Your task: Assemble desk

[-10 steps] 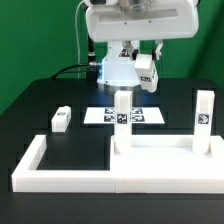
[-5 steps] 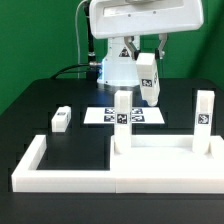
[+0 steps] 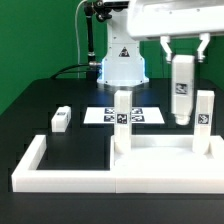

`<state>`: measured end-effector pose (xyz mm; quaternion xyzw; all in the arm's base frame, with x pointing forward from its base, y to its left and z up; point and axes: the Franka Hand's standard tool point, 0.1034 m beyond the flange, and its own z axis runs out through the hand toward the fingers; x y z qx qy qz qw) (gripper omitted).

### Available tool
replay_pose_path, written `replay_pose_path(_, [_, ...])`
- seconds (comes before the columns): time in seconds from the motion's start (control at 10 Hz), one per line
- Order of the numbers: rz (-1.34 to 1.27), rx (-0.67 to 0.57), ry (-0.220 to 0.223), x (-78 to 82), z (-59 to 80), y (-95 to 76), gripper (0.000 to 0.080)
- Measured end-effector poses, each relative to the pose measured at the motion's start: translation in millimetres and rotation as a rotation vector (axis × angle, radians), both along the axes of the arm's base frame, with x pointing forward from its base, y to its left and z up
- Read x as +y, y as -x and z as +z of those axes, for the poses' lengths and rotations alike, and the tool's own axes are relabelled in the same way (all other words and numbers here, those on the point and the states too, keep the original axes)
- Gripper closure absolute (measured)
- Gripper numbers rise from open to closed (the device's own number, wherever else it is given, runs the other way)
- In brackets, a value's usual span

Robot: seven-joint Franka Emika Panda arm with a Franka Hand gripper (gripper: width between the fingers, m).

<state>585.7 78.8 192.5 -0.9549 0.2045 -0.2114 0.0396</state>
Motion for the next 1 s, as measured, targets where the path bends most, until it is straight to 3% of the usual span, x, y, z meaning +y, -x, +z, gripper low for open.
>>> replay_pose_path(0.2, [0.018,0.014,-0.003,-0.8,-1.8,1.6,0.0508])
replay_pose_path(0.4, [0.039,0.019,0.006,11.7,-10.5,0.3,0.0508])
replay_pose_path(0.7, [0.12,-0.006,0.064,14.6,-19.2,-26.4,0.0508])
replay_pose_path(0.8, [0.142,-0.006,0.071,23.9,-21.0,-26.0,0.0508])
replay_pose_path(1.0, [0.135,-0.004,0.06,24.7,-21.5,-25.4,0.0508])
